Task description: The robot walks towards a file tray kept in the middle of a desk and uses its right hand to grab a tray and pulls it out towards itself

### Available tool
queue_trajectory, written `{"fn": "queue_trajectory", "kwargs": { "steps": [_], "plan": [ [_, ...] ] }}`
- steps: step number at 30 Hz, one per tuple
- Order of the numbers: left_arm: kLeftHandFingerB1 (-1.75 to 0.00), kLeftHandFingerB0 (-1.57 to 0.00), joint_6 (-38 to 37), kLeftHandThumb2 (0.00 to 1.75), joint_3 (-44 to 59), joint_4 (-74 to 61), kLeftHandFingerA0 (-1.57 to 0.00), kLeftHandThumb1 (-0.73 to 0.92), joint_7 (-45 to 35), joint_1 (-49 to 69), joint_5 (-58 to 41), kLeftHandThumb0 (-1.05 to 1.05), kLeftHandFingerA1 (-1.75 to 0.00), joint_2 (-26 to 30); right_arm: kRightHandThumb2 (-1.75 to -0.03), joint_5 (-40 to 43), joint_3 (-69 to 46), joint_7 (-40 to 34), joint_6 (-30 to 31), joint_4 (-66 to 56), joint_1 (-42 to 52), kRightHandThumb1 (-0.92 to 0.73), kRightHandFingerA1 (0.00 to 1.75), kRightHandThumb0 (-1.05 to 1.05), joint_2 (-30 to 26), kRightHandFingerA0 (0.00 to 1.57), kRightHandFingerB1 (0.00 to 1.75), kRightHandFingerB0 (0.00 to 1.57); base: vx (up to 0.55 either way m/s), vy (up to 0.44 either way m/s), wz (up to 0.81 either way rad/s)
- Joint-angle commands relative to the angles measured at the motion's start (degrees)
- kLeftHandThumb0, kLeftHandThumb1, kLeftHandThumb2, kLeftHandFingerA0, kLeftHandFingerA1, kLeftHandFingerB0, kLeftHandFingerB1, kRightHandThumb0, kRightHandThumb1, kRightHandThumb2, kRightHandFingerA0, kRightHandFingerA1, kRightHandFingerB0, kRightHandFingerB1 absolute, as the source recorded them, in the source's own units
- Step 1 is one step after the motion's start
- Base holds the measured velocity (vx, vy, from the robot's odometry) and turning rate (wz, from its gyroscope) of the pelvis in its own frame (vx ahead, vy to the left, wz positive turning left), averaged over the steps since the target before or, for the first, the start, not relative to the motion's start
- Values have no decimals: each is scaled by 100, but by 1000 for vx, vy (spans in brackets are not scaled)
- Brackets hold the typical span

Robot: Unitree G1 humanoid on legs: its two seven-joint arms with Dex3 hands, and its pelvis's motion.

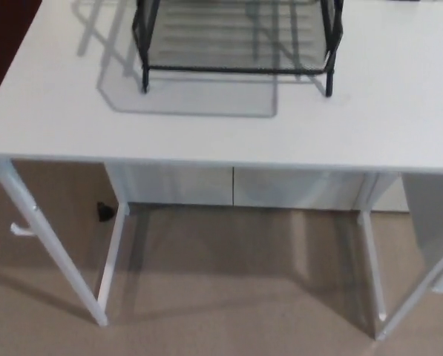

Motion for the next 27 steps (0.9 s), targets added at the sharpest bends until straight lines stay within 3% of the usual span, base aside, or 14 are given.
{"fn": "queue_trajectory", "kwargs": {
  "steps": [1,7,14,16,17,20,21,22,23,26,27],
  "plan": [
    [-70,-39,-9,97,-12,19,-56,32,35,-179,71,-27,-84,90,-59,-4,6,-77,-27,-75,-142,-62,51,-34,-89,67,42,52,369,-350,48],
    [-68,-37,114,97,-107,-218,-55,32,80,-116,148,-28,-81,104,-58,-62,73,-129,-27,-111,-126,-61,49,-34,-138,68,41,52,246,-160,0],
    [-68,-38,227,94,-115,-253,-55,31,-76,-121,142,-30,-81,131,-58,61,-2,-46,13,-91,-141,-62,49,-33,-104,68,42,53,138,69,-8],
    [-70,-40,312,82,-180,-226,-55,32,-274,-149,142,-29,-89,172,-58,29,12,-58,37,-56,-152,-61,48,-33,-118,68,41,53,200,183,-14],
    [-68,-40,379,80,-231,-182,-57,34,-434,-181,140,-28,-87,205,-78,-34,58,-141,31,-50,-157,-51,59,-41,-126,64,53,49,154,220,-3],
    [-67,-38,479,87,-370,-173,-63,29,-689,-188,164,-31,-83,292,-78,-4,42,-126,-48,-45,-118,-51,61,-40,-93,63,54,49,82,106,4],
    [-65,-40,552,74,-409,-175,-64,34,-754,-197,154,-29,-84,314,-79,4,40,-98,-58,-46,-104,-51,61,-40,-89,63,54,49,0,0,0],
    [-65,-38,606,84,-496,-162,-62,29,-835,-209,204,-32,-79,356,-79,26,26,-81,-60,-66,-70,-50,61,-40,-76,62,54,49,52,-8,10],
    [-61,-40,600,68,-544,-125,-61,36,-932,-229,212,-31,-76,387,-58,6,43,-90,-34,-56,-74,-60,49,-34,-82,67,42,53,16,-36,8],
    [-57,-44,776,61,-653,6,-66,36,-1059,-369,231,-31,-72,439,-57,80,-14,-36,-29,-68,-78,-61,49,-33,-34,66,42,54,-30,-87,3],
    [-58,-45,774,60,-668,14,-68,37,-1143,-384,217,-31,-72,452,-78,78,-21,-49,-22,-31,-100,-50,60,-40,-32,62,54,50,-61,-167,4]
  ]
}}
